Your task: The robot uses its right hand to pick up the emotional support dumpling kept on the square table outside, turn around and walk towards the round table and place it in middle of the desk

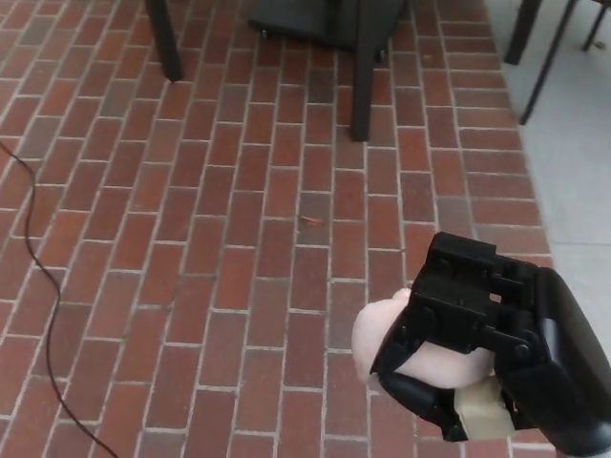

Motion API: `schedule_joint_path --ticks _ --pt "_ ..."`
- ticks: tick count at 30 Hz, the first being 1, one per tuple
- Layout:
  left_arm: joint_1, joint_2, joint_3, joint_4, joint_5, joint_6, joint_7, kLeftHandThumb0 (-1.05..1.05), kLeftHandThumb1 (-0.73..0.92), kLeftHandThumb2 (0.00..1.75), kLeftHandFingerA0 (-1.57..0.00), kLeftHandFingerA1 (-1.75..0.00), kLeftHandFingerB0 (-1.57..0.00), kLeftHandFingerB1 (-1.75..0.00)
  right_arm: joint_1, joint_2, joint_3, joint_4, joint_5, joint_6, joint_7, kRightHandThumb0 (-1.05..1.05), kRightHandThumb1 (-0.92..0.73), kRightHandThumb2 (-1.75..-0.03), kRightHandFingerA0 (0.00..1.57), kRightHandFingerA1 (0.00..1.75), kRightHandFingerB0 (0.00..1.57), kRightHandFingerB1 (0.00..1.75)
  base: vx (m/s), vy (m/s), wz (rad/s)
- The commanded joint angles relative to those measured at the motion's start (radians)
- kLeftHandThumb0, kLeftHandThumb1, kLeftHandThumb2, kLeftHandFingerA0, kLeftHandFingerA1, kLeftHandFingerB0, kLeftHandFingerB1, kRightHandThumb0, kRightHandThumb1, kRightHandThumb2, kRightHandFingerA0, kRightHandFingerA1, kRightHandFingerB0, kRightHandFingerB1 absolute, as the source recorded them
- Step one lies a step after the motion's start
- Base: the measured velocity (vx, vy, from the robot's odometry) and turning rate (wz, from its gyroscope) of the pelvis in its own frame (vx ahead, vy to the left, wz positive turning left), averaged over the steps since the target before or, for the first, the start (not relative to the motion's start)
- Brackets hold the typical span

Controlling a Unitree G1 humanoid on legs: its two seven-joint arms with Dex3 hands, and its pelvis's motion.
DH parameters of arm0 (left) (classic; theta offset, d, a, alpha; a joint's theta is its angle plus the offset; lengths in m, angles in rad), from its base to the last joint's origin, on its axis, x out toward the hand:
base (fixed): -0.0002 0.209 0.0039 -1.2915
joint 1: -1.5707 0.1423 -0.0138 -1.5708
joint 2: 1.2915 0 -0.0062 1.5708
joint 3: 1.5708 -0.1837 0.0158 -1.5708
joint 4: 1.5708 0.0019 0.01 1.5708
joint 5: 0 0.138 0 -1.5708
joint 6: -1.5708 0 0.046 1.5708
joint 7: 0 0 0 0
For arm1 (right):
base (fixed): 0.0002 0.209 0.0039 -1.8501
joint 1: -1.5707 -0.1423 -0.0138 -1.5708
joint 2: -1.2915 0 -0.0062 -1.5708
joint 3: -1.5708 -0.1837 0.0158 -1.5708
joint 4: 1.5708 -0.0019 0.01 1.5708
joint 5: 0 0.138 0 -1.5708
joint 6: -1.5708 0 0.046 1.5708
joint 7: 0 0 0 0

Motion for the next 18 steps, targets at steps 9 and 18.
schedule_joint_path --ticks 9,18 --pt "0.0 0.009 -0.003 0.003 -0.002 -0.011 0.007 -0.22 0.61 0.57 -0.82 -0.87 -0.85 -0.67 -0.014 -0.052 -0.012 -0.023 0.022 0.114 0.097 -0.17 -0.64 -1.07 0.86 1.66 0.73 1.45 0.14 -0.18 0.37" --pt "0.009 0.009 0.004 -0.001 -0.009 -0.038 -0.006 -0.22 0.58 0.58 -0.85 -0.88 -0.86 -0.7 -0.015 -0.062 -0.019 -0.034 0.043 0.166 0.123 -0.17 -0.65 -1.04 0.85 1.68 0.72 1.46 0.35 0.12 0.11"
